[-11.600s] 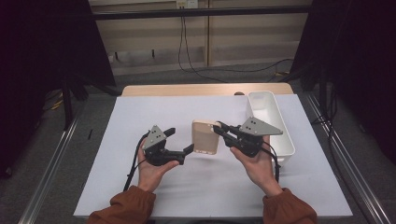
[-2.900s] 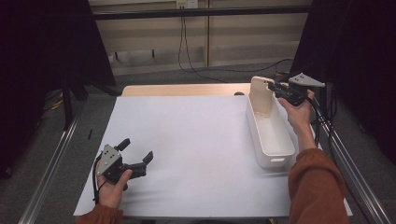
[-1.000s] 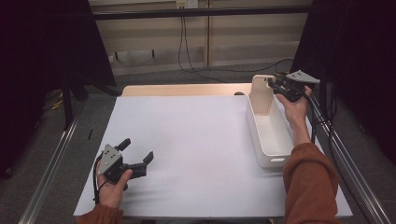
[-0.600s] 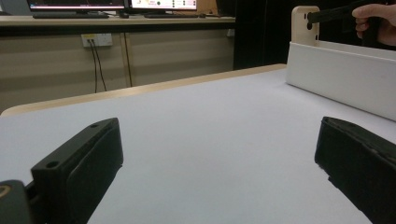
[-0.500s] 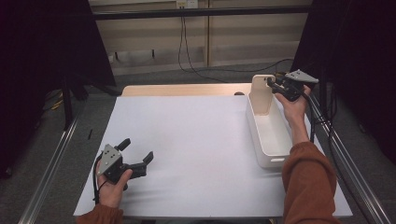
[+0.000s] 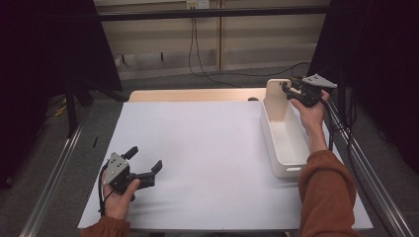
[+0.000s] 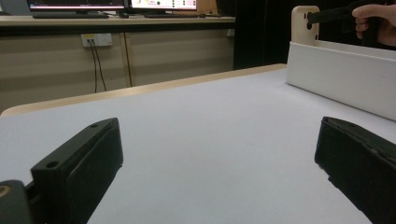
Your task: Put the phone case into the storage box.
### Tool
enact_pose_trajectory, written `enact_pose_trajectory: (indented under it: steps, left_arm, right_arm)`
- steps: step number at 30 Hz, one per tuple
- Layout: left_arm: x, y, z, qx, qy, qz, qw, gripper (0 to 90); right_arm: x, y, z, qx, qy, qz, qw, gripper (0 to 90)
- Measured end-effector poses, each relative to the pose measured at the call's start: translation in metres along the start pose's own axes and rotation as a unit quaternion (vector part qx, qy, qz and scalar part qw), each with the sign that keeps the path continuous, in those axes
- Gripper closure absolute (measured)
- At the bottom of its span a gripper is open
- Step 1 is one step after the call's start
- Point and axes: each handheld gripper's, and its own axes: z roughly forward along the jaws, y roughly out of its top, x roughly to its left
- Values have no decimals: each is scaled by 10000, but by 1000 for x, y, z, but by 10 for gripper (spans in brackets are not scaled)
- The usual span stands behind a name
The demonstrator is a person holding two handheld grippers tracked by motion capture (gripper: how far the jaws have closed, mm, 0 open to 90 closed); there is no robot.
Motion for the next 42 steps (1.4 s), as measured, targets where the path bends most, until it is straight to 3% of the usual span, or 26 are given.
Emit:
enact_pose_trajectory:
  steps: [7, 12, 13, 18, 29, 42]
  left_arm:
    - [1, 0, 0, -25, -9, 28, 10000, 11]
    - [1, 0, 0, -18, 9, 52, 10000, 12]
    - [0, 0, 0, -22, 8, -17, 10000, 11]
    - [1, 0, 1, -34, 23, 6, 10000, 11]
    - [1, 1, 2, -51, 10, 9, 10000, 12]
    - [2, 1, 3, -13, 48, 28, 10000, 11]
  right_arm:
    - [2, 1, -2, -6, 59, 74, 10000, 457]
    - [3, 1, -2, 17, 100, 155, 9998, 325]
    - [3, 1, -2, 33, 106, 191, 9998, 285]
    - [3, 2, -2, -4, 14, 231, 9997, 163]
    - [6, 5, -5, -38, 35, 327, 9995, 40]
    - [12, 10, -11, -119, 136, 420, 9990, 0]
